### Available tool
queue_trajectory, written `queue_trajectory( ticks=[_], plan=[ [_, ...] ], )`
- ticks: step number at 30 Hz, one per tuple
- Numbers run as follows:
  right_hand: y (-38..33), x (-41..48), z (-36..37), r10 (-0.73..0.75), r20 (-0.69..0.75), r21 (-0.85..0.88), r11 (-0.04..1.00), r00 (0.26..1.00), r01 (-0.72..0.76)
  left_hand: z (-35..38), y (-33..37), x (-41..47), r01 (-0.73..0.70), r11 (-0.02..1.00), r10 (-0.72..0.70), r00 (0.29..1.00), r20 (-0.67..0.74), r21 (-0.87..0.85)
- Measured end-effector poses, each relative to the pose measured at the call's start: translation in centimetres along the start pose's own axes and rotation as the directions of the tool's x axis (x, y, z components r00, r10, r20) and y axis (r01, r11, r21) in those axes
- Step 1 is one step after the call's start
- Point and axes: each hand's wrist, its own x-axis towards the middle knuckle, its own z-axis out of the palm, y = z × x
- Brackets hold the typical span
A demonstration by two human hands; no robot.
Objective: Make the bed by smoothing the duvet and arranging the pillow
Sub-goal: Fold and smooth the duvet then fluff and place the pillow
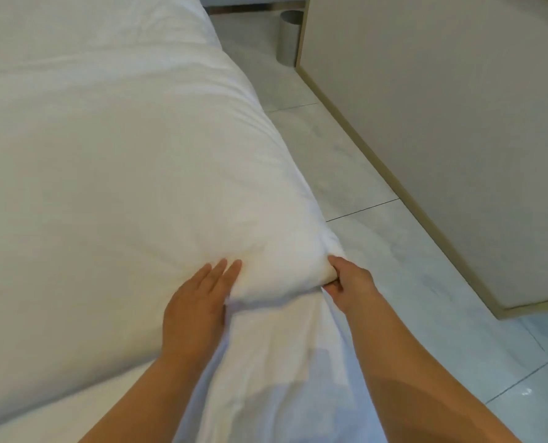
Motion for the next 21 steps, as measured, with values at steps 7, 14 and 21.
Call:
queue_trajectory(
  ticks=[7,14,21],
  plan=[
    [-0.1,2.4,-4.2,-0.344,0.089,-0.342,0.871,0.935,0.353,-0.2,3.0,-0.6,0.054,0.983,-0.07,0.994,0.088,0.177],
    [-0.7,4.5,-4.6,0.149,0.134,-0.535,0.843,0.98,-0.055,1.8,3.7,0.0,0.117,0.937,-0.239,0.903,0.358,0.329],
    [1.3,0.3,-2.0,-0.412,0.75,-0.589,-0.057,0.518,0.806,1.5,4.2,-1.1,0.256,0.937,-0.339,0.825,0.452,0.236]
  ],
)
